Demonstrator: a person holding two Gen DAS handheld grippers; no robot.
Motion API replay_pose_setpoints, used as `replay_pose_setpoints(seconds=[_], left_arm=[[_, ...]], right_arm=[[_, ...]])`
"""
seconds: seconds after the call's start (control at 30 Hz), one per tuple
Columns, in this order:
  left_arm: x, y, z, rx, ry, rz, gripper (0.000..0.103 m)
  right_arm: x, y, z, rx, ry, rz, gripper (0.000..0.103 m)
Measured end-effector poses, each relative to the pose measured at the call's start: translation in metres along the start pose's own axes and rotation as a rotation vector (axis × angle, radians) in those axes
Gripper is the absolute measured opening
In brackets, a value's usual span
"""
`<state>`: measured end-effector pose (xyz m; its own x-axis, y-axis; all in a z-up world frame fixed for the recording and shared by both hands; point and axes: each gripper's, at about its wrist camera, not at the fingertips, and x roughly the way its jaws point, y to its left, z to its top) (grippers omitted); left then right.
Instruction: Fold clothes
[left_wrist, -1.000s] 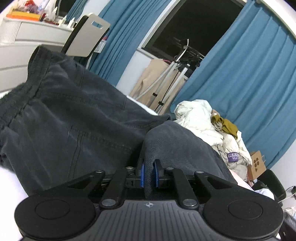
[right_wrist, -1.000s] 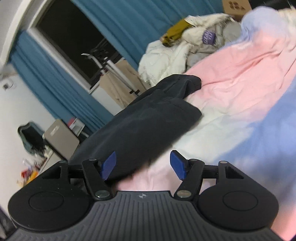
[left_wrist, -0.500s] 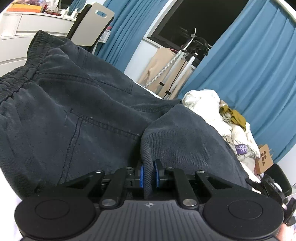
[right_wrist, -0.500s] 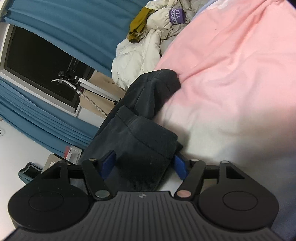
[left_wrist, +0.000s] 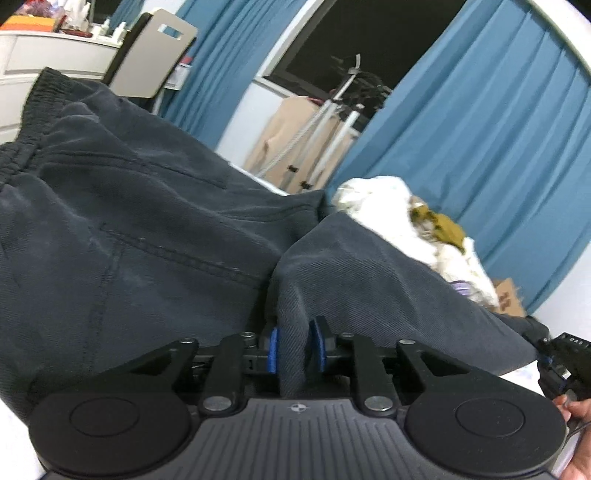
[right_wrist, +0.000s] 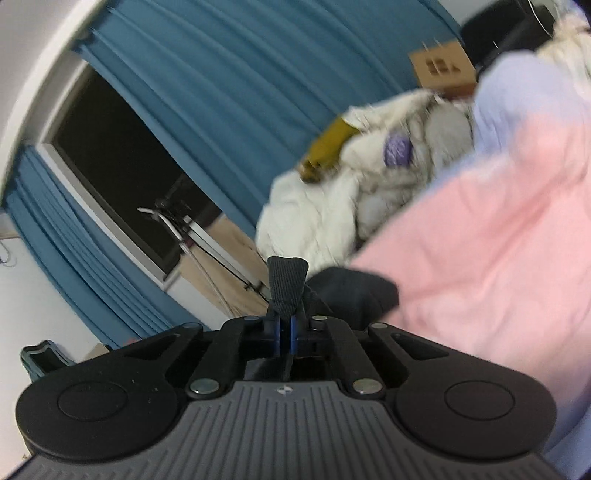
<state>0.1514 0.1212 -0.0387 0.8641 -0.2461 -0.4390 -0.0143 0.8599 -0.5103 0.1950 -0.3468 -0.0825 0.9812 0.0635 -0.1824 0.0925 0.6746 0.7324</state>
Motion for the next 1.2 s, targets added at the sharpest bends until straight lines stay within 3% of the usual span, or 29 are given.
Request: replay_pose_setpoints(seconds=[0.07,0.17,0.3,0.43,0.5,0.57,0.7,0.9,1.07,1.2], left_arm=[[-0.002,-0.004,0.0,-0.01,0.01,-0.056,0.039],[-0.006,-0.01,-0.002,-0.021,0.027,-0.13,0.048],[-0.013,-0.017,-0.007,-0.008,0.053,-0.233,0.055],[-0.02,-0.023,-0.013,0.003,0.077,-0.27,0.062],[-0.023,-0.018,-0.014,-0.037,0.102,-0.251,0.065],[-0.027,-0.012,-0.015,-0.079,0.127,-0.23,0.074],[-0.048,0.016,-0.003,-0.215,0.13,-0.097,0.081],[-0.088,0.081,0.009,-0.471,0.167,0.076,0.087],[-0.093,0.141,0.01,-0.729,0.139,0.158,0.087],[-0.069,0.173,0.014,-0.83,0.097,0.157,0.08]], right_arm=[[-0.012,0.0,0.016,-0.011,-0.023,-0.012,0.005],[-0.029,-0.007,0.044,-0.007,-0.049,-0.039,0.005],[-0.063,-0.027,0.082,-0.065,-0.111,-0.103,0.005],[-0.112,-0.067,0.112,-0.003,-0.208,-0.188,0.005],[-0.129,-0.084,0.116,-0.02,-0.253,-0.25,0.005],[-0.138,-0.105,0.112,-0.009,-0.257,-0.312,0.005],[-0.129,-0.134,0.104,0.023,-0.203,-0.373,0.005],[-0.11,-0.134,0.098,-0.106,-0.157,-0.443,0.005],[-0.117,-0.139,0.096,-0.084,-0.142,-0.439,0.006],[-0.117,-0.138,0.094,-0.092,-0.149,-0.429,0.006]])
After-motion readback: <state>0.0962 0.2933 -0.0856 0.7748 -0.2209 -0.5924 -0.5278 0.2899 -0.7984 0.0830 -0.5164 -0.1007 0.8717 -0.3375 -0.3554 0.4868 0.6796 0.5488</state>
